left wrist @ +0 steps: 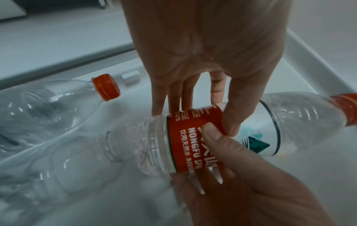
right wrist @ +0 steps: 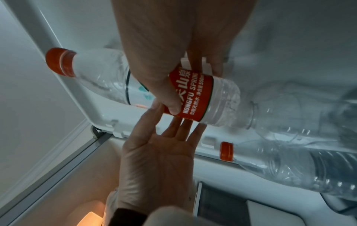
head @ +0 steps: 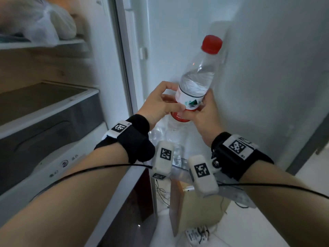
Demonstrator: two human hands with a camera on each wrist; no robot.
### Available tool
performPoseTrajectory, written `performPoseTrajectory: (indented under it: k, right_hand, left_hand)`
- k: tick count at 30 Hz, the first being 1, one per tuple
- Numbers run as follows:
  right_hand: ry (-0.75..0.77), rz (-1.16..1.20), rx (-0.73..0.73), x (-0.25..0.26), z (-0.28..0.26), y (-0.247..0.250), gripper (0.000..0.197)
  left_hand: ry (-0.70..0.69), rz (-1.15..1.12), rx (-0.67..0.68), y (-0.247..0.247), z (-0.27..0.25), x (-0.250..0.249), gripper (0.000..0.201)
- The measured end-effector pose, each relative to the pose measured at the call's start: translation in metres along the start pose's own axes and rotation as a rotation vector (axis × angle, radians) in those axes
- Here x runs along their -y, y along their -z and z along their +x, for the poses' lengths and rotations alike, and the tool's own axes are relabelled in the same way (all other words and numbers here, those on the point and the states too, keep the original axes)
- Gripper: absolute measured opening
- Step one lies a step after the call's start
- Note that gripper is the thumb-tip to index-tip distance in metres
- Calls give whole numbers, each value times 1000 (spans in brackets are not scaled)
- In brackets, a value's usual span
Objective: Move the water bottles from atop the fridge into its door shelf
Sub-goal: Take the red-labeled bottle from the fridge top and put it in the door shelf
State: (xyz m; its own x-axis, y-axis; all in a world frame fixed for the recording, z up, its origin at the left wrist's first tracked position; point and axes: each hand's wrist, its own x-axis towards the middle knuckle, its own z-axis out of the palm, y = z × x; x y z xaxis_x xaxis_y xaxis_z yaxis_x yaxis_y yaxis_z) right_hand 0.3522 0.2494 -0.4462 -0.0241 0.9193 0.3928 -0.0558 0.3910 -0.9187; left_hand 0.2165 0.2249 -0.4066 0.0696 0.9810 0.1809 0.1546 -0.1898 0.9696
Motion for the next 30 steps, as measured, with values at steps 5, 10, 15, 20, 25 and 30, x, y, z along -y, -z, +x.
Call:
performPoseTrajectory:
  k: [5, 10, 15, 20, 25, 30]
  right_hand:
    - [56, -1, -6, 0, -6, 6, 74]
    - [65, -15, -3, -3, -12, 16, 74]
    - [6, -94, -17, -27, -21, 23, 68]
    - [-47, -169, -24, -48, -31, 30, 73]
    - [-97, -214, -34, -64, -41, 38, 66]
    - [-186, -268, -94, -92, -49, 42, 71]
  left_hand:
    - [-34, -33, 22, -6, -3, 1, 46]
    - [-18, -26, 78, -10, -1, 10, 45]
    - [52, -38, 157, -14, 2, 30, 44]
    - [109, -41, 204, -17, 4, 54, 41]
    - [114, -8, 166, -28, 3, 74, 38]
    - [111, 71, 140, -41, 2, 91, 42]
